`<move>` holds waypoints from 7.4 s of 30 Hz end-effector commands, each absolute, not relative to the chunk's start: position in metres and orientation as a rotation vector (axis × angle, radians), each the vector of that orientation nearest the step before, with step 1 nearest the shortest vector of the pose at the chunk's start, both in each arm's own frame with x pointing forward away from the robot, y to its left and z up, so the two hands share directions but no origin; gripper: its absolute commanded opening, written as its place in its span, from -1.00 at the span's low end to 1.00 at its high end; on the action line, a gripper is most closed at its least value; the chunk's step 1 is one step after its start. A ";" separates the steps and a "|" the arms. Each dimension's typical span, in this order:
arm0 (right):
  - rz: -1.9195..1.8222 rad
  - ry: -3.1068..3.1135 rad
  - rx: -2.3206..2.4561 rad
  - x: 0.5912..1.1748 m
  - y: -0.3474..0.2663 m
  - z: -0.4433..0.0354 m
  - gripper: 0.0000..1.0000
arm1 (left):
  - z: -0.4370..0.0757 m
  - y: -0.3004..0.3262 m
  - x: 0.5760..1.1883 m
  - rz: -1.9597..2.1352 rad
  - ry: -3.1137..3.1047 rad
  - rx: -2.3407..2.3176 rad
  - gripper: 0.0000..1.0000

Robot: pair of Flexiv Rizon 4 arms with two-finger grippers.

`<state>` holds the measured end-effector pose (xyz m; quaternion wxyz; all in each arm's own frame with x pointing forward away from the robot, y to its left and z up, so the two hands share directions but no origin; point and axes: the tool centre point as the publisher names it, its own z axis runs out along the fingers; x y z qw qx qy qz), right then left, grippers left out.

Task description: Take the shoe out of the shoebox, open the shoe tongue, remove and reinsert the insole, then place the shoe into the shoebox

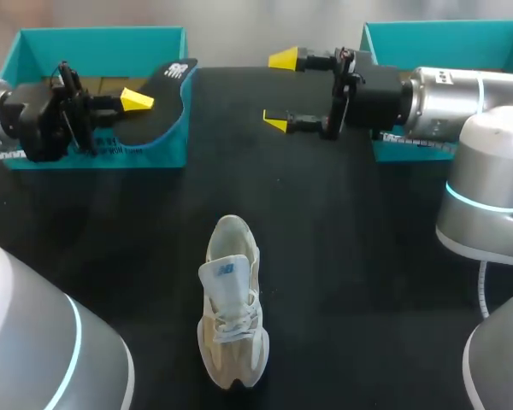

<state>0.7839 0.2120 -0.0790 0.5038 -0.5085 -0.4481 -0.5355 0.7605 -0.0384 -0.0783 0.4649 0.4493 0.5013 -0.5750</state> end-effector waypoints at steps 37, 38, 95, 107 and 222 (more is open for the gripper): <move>-1.176 -1.266 -1.273 0.775 0.252 -0.118 1.00 | -0.124 -0.066 0.789 -1.185 1.222 1.287 -1.00; -1.176 -1.266 -1.273 0.775 0.252 -0.118 1.00 | -0.124 -0.066 0.789 -1.185 1.222 1.287 -1.00; -1.075 -1.481 -1.111 0.755 0.315 -0.170 -0.11 | -0.165 -0.086 0.801 -1.112 1.181 1.291 -1.00; -1.124 -1.485 -1.139 0.744 0.318 -0.164 -0.15 | -0.165 -0.086 0.801 -1.112 1.181 1.291 -1.00; -1.476 -1.854 -1.128 0.752 0.288 -0.200 -1.00 | -0.174 -0.007 0.708 -0.684 2.455 0.730 1.00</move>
